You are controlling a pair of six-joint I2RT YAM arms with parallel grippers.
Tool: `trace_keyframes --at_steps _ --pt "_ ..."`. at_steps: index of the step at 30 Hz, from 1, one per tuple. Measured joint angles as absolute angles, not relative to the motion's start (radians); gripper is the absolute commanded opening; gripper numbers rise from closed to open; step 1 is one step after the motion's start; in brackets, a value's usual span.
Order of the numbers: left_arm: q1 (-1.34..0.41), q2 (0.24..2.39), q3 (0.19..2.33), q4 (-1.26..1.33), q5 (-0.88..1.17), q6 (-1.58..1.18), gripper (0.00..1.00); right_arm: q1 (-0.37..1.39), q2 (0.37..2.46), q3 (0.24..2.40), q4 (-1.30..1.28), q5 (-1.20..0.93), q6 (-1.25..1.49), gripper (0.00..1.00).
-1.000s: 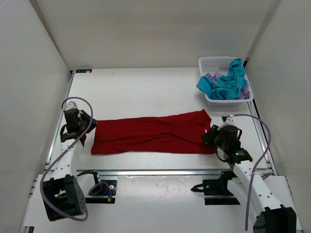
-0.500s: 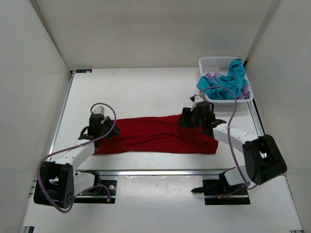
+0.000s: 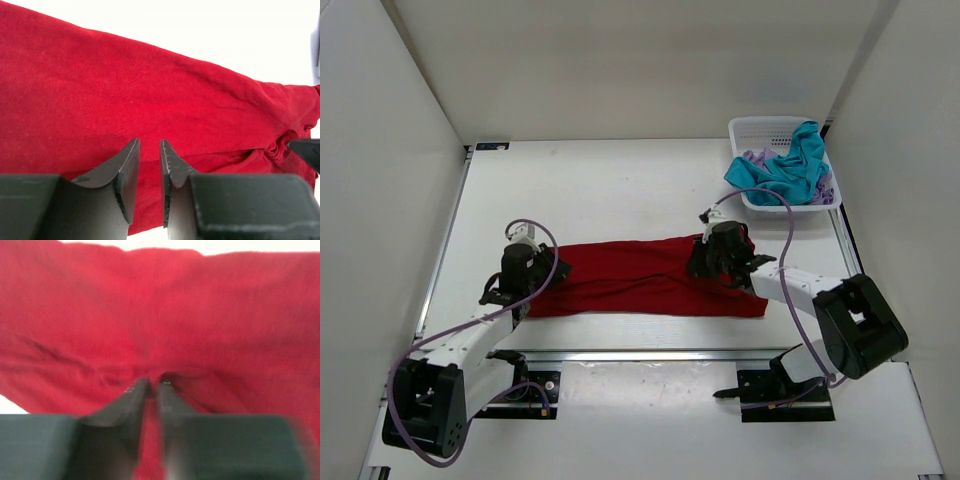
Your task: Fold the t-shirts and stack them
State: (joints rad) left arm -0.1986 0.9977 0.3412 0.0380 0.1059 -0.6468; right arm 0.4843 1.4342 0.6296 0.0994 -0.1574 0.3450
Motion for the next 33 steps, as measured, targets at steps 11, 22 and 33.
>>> trace_keyframes --at_steps 11,22,33 --pt "-0.216 0.964 0.294 0.076 0.115 -0.686 0.31 0.636 1.246 0.545 -0.007 -0.06 0.404 0.01" --pt "-0.224 0.959 0.294 0.099 0.132 -0.704 0.32 0.766 1.089 0.394 -0.073 0.007 0.604 0.43" --pt "-0.277 0.958 0.306 0.101 0.133 -0.708 0.32 0.472 0.959 0.443 -0.097 -0.072 0.557 0.09"
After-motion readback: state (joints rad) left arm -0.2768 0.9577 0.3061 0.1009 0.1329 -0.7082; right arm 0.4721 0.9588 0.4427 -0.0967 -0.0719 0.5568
